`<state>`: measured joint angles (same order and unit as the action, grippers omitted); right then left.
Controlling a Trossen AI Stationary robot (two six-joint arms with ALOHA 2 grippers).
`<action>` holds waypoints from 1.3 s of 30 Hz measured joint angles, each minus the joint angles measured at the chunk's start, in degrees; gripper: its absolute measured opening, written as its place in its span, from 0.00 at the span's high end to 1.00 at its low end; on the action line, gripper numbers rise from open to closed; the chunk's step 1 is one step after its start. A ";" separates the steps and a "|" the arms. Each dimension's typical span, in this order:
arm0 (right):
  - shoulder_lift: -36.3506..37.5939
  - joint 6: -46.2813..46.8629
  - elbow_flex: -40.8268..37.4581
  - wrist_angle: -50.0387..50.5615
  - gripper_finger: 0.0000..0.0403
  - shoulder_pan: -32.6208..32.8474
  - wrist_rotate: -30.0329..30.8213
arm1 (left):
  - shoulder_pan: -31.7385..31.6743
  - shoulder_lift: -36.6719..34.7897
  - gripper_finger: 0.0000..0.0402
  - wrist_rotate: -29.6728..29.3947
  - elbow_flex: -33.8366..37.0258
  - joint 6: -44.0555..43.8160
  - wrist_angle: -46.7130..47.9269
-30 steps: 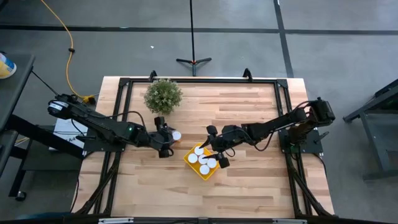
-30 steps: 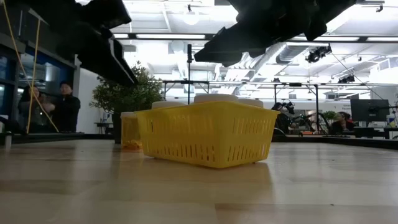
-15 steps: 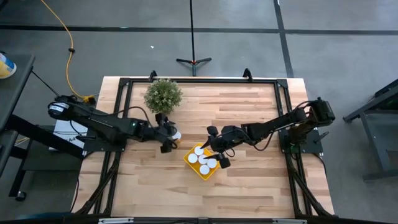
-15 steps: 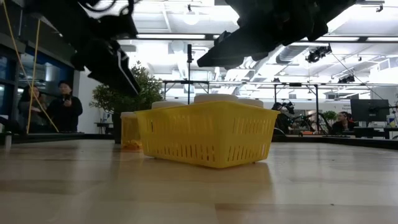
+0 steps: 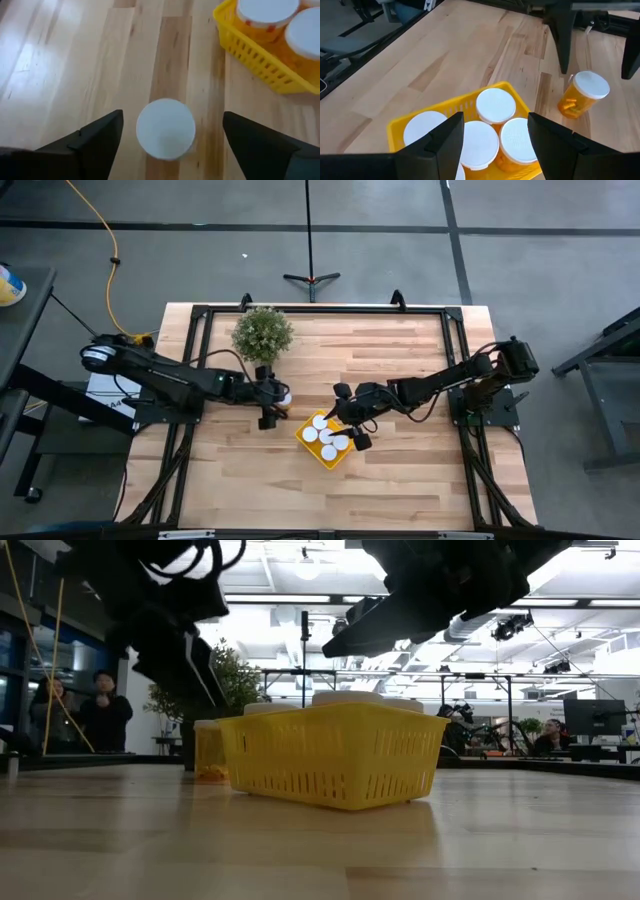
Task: Pick and place pill bottles into a basket
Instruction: Put the pill bottle into the yellow transparent bin
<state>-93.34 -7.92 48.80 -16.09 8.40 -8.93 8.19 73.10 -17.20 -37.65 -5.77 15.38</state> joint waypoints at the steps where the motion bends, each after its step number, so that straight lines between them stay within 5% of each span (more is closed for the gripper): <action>1: 0.00 0.00 0.00 0.05 0.48 0.00 -0.02 | 0.00 0.61 0.05 -0.14 0.00 0.22 -0.52; 39: -0.02 0.07 -0.02 1.77 0.48 0.00 -0.90 | 0.02 9.62 0.16 -2.69 0.06 2.75 -2.25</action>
<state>-93.36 -7.86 48.77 -14.32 8.40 -9.82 8.21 82.72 -19.89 -37.59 -3.03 13.13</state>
